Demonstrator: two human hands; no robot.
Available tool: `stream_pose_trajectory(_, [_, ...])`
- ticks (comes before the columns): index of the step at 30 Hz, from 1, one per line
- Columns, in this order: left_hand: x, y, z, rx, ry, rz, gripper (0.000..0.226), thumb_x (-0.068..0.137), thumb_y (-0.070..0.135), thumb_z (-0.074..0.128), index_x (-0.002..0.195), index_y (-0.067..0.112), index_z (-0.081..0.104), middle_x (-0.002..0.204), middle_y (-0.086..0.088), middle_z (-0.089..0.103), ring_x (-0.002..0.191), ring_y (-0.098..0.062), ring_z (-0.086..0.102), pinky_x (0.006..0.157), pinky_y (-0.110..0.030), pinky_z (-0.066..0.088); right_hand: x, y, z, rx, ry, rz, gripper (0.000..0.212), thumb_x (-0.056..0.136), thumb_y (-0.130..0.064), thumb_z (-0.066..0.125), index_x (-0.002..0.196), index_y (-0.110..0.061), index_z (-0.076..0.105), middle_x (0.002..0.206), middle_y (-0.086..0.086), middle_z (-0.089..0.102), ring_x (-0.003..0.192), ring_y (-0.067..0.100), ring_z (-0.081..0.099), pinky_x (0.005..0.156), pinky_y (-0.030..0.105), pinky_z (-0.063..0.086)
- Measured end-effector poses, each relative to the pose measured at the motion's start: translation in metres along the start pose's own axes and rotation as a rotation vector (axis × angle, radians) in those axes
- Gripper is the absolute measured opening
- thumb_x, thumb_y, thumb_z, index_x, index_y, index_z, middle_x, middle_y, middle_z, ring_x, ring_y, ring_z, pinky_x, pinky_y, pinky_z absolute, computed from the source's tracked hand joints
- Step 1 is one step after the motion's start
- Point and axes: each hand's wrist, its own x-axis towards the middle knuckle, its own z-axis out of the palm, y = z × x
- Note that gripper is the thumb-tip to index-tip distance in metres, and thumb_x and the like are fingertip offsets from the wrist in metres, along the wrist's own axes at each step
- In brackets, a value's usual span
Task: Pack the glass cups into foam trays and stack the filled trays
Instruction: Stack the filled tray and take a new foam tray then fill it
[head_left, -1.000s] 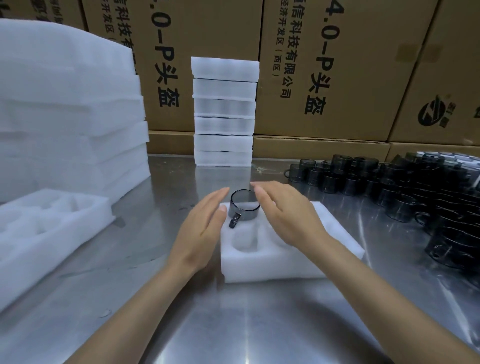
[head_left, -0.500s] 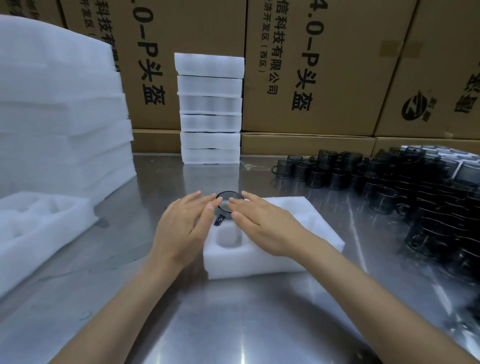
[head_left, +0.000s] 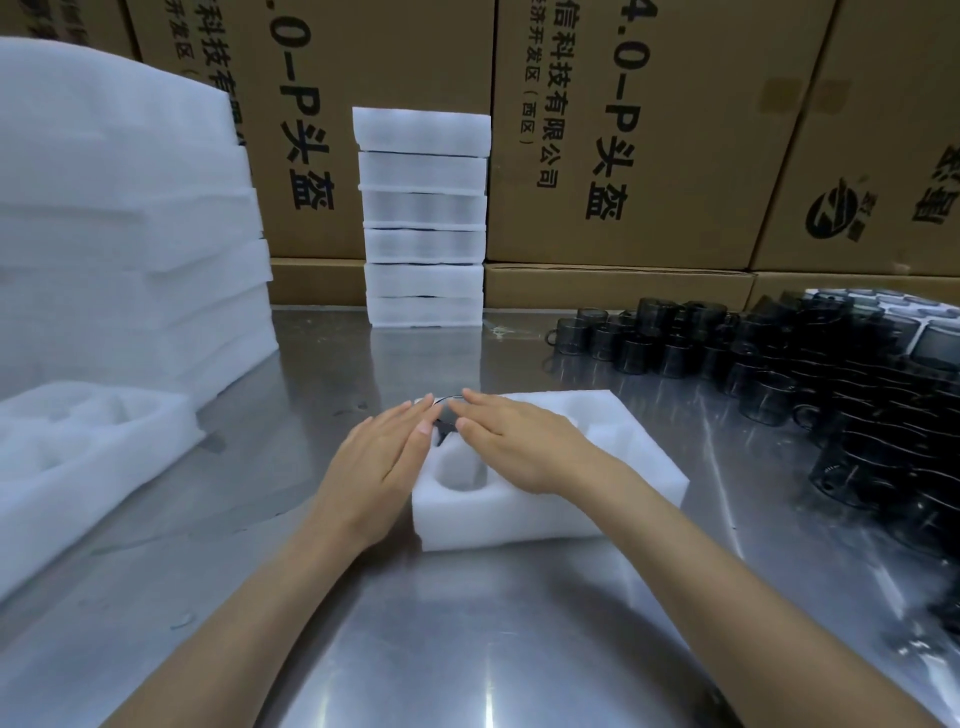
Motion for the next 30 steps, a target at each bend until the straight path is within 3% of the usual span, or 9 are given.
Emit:
stream_pose_trajectory(5, [0.002,0.0,-0.004,0.046,0.001,0.025,0.056,0.09,0.049,0.02,0.134,0.031,0.051,0.14,0.017,0.045,0.135,-0.002,0.033,0.113,-0.033,0.024,0.001,-0.009,0.0,-0.149,-0.015,0.008,0.041,0.101,-0.038,0.022,0.136,-0.034,0.042,0.157,-0.007,0.019,0.142,0.011,0.02,0.101,0.039,0.03])
stream_pose_trajectory(10, [-0.002,-0.001,0.0,-0.091,-0.002,0.056,0.05,0.092,0.039,0.027,0.135,0.026,0.05,0.136,0.023,0.04,0.13,0.009,0.032,0.108,-0.009,0.019,-0.001,-0.009,0.006,-0.097,-0.011,0.026,0.043,0.101,-0.04,0.021,0.142,-0.031,0.031,0.159,-0.007,0.012,0.144,0.008,0.011,0.106,0.037,0.026])
stream_pose_trajectory(12, [-0.001,-0.003,0.002,-0.137,-0.027,0.028,0.051,0.091,0.041,0.03,0.136,0.027,0.048,0.139,0.023,0.038,0.132,0.01,0.03,0.109,-0.011,0.019,-0.003,-0.006,0.008,-0.018,-0.001,0.015,0.045,0.102,-0.039,0.021,0.144,-0.028,0.032,0.159,-0.006,0.011,0.145,0.008,0.01,0.109,0.037,0.022])
stream_pose_trajectory(15, [0.001,-0.005,0.001,-0.229,-0.07,-0.026,0.049,0.086,0.043,0.039,0.134,0.036,0.045,0.143,0.022,0.038,0.132,0.012,0.028,0.11,-0.014,0.019,0.001,0.002,0.006,0.165,0.068,0.0,0.048,0.101,-0.043,0.028,0.146,-0.028,0.031,0.156,-0.007,0.023,0.144,0.009,0.012,0.112,0.031,0.016])
stream_pose_trajectory(17, [0.001,-0.005,0.0,-0.27,-0.089,-0.033,0.044,0.083,0.042,0.043,0.127,0.044,0.044,0.14,0.027,0.036,0.128,0.02,0.026,0.105,-0.006,0.017,0.006,0.02,-0.006,0.19,0.256,0.012,0.044,0.099,-0.041,0.036,0.14,-0.027,0.043,0.147,-0.006,0.042,0.14,0.01,0.026,0.11,0.031,0.023])
stream_pose_trajectory(19, [0.002,-0.003,0.0,-0.293,-0.089,-0.033,0.043,0.08,0.039,0.045,0.122,0.047,0.045,0.137,0.03,0.036,0.123,0.026,0.025,0.101,0.0,0.016,0.009,0.05,-0.023,0.215,0.49,0.106,0.038,0.098,-0.038,0.041,0.131,-0.026,0.054,0.132,-0.007,0.056,0.125,0.012,0.044,0.097,0.031,0.037])
stream_pose_trajectory(21, [0.003,0.0,0.001,-0.324,-0.081,-0.046,0.046,0.077,0.035,0.046,0.122,0.044,0.048,0.137,0.028,0.037,0.124,0.022,0.028,0.101,-0.001,0.017,0.009,0.089,-0.034,0.348,0.636,0.271,0.036,0.096,-0.037,0.042,0.127,-0.026,0.056,0.125,-0.009,0.06,0.115,0.011,0.051,0.086,0.028,0.038])
stream_pose_trajectory(25, [0.005,0.004,0.002,-0.326,-0.077,-0.065,0.055,0.075,0.032,0.044,0.13,0.033,0.051,0.143,0.02,0.037,0.134,0.004,0.029,0.111,-0.019,0.02,0.009,0.158,-0.014,0.346,0.656,0.543,0.044,0.097,-0.03,0.042,0.139,-0.02,0.043,0.139,0.0,0.049,0.124,0.02,0.047,0.097,0.036,0.04])
stream_pose_trajectory(30, [0.007,0.006,0.005,-0.337,-0.064,-0.064,0.051,0.075,0.031,0.044,0.125,0.037,0.051,0.143,0.023,0.036,0.134,0.009,0.028,0.109,-0.016,0.02,0.03,0.196,-0.002,0.185,0.71,0.622,0.051,0.096,-0.03,0.046,0.144,-0.017,0.033,0.151,0.002,0.029,0.121,0.026,0.048,0.09,0.039,0.041])
